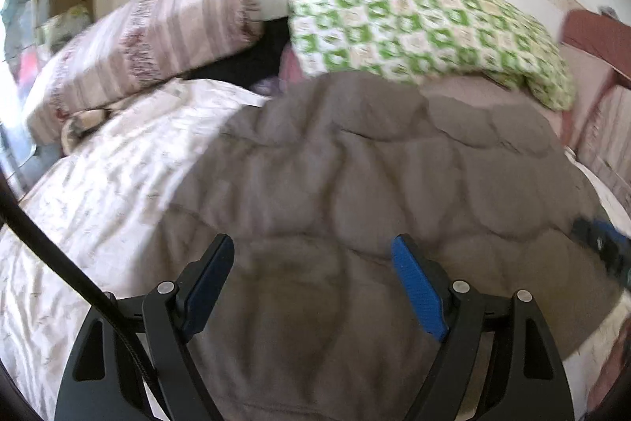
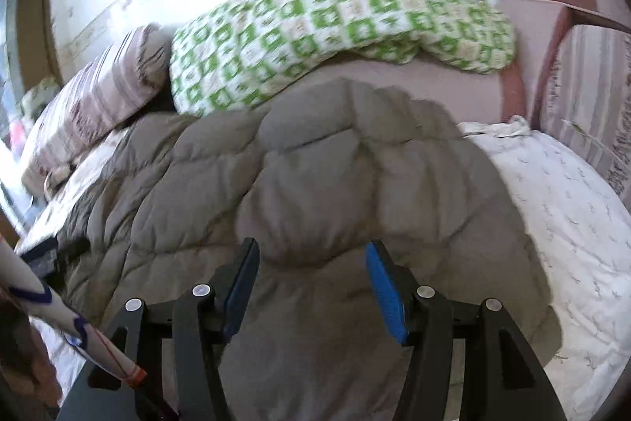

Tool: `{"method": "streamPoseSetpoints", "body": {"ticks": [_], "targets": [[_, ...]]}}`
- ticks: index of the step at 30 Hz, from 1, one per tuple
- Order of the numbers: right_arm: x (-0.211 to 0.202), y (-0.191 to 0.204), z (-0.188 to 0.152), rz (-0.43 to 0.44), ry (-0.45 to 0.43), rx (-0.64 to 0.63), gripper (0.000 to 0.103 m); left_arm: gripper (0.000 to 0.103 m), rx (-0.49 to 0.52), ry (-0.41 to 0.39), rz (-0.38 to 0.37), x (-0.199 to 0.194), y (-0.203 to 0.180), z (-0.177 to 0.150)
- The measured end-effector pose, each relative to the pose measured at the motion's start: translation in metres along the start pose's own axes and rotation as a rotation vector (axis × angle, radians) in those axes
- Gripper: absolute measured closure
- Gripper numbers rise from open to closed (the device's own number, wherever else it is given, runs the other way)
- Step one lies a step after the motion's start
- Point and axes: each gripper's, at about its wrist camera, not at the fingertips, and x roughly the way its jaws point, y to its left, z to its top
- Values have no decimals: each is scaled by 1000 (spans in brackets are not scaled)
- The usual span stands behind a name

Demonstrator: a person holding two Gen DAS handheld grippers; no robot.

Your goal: Fold large clothes

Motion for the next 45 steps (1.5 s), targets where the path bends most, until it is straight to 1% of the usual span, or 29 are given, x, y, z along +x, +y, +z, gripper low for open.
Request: {"method": "streamPoseSetpoints", "body": {"ticks": [2, 3, 4, 6, 8, 11, 14, 19, 21, 22, 23, 24, 25, 27, 30, 31, 34, 36, 37, 38, 40, 43, 45], "targets": [[12, 4, -5, -11, 50, -18, 39, 21, -42, 49, 10, 12, 12, 1], [20, 5, -8, -11, 84, -27, 39, 20, -64, 97, 7, 23, 18, 0], [24, 6, -10, -13, 93, -36, 38, 17, -70, 124, 0, 31, 21, -1], [23, 7, -10, -20, 91, -46, 38, 17, -47, 113, 16, 33, 19, 0], [17, 4, -7, -8, 84, -25, 38, 17, -26, 107, 25, 33, 19, 5], [-1, -6, 0, 14, 37, 28, 38, 17, -82, 127, 0, 30, 33, 14], [-17, -18, 5, -18, -12, 59, 38, 17, -125, 125, 21, 23, 49, 18], [-29, -46, 9, -52, -10, 143, 37, 17, -165, 162, 45, 11, 64, 11], [-26, -61, 4, -17, 42, 194, 33, 17, -154, 226, 42, 18, 68, 4], [-21, -65, 0, -5, 83, 204, 29, 17, -139, 254, 31, 23, 68, -1], [-8, -68, -8, 5, 168, 204, 29, 17, -128, 262, 26, 27, 68, -4], [-4, -69, -13, 3, 194, 200, 29, 16, -119, 266, 25, 28, 68, -6], [-2, -70, -16, 4, 193, 196, 29, 16, -118, 271, 21, 29, 68, -5], [-8, -67, -13, 0, 187, 180, 29, 16, -142, 274, 3, 23, 73, 1], [-31, -71, -4, 25, 125, 184, 29, 16, -214, 266, -53, 8, 87, 10], [-37, -74, -3, 16, 112, 185, 28, 16, -228, 263, -61, 4, 92, 12], [-47, -93, -5, -9, 101, 231, 28, 16, -270, 278, -48, -3, 111, 10], [-51, -112, -11, -12, 113, 303, 28, 16, -341, 318, -62, -1, 127, 2], [-53, -122, -13, -13, 116, 344, 27, 16, -391, 353, -76, 0, 136, -4], [-54, -132, -17, -12, 118, 389, 23, 16, -447, 390, -96, 4, 144, -10], [-55, -150, -23, -19, 126, 479, 20, 17, -564, 460, -161, 10, 160, -26], [-56, -176, -38, -4, 154, 616, 20, 17, -693, 510, -232, 14, 174, -44], [-53, -187, -48, 23, 169, 698, 20, 17, -742, 526, -258, 16, 177, -51]]}}
